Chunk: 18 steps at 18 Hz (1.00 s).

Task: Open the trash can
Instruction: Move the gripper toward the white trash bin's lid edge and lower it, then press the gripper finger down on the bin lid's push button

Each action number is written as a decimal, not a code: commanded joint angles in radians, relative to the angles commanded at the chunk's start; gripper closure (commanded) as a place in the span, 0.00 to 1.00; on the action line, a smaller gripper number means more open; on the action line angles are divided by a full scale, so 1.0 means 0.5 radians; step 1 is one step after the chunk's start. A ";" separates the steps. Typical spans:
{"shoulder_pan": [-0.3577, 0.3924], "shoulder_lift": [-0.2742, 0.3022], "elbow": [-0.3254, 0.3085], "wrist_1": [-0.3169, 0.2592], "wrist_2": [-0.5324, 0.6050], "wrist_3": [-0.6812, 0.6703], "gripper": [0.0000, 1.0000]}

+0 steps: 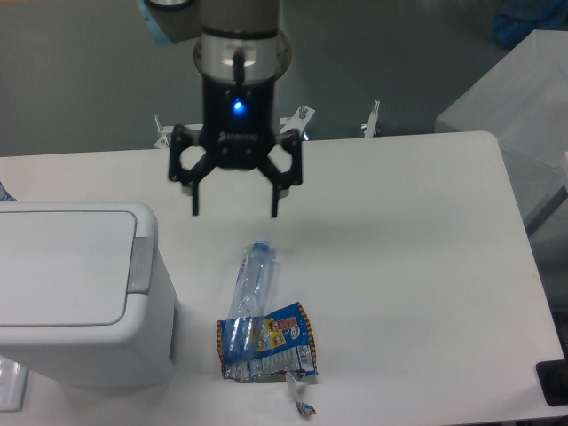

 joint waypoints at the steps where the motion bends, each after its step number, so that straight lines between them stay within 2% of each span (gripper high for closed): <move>1: -0.021 -0.018 0.000 0.000 0.000 -0.022 0.00; 18: -0.083 -0.120 0.006 0.000 0.003 -0.117 0.00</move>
